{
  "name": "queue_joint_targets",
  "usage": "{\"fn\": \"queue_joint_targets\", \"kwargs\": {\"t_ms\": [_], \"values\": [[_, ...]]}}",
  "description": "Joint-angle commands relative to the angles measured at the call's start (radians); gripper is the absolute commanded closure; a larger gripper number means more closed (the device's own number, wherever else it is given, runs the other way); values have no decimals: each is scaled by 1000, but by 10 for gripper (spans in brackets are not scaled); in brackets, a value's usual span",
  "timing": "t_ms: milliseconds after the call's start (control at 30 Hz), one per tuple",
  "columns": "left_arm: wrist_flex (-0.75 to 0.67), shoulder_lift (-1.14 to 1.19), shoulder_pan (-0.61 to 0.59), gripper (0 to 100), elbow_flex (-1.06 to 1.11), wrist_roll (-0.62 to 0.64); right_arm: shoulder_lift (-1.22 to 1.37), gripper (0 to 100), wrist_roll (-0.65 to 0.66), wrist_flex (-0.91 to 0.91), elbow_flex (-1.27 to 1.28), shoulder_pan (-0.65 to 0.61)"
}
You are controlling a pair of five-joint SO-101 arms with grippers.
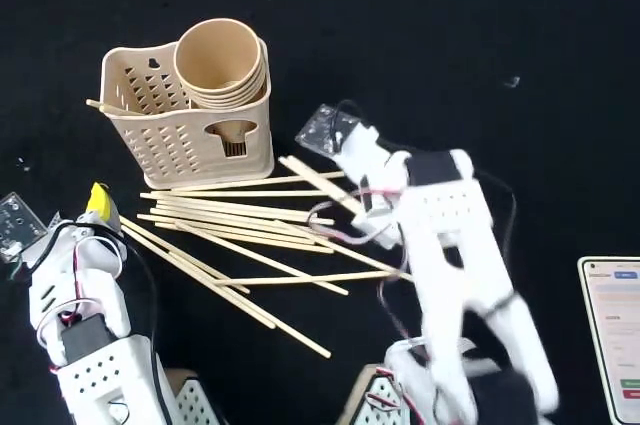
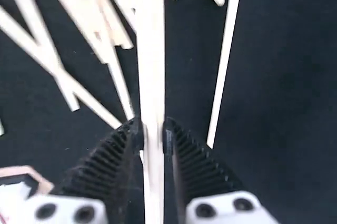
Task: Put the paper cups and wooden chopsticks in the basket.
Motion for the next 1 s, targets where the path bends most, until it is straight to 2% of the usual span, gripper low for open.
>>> {"fn": "queue_joint_targets", "kwargs": {"t_ms": [0,133,267,433,633,967], "values": [[-21,-14,13,766,5,-14,-226,988,-66,91,-44,-115],[-20,-14,13,766,5,-14,-378,988,-178,124,22,-347],[-18,-14,13,766,5,-12,-456,988,-288,15,59,-552],[-18,-14,12,766,5,-11,-478,988,-394,-299,47,-568],[-18,-14,12,766,5,-12,-389,988,-448,-565,21,-569],[-18,-14,12,766,5,-14,-223,988,-690,-1019,-220,-571]]}}
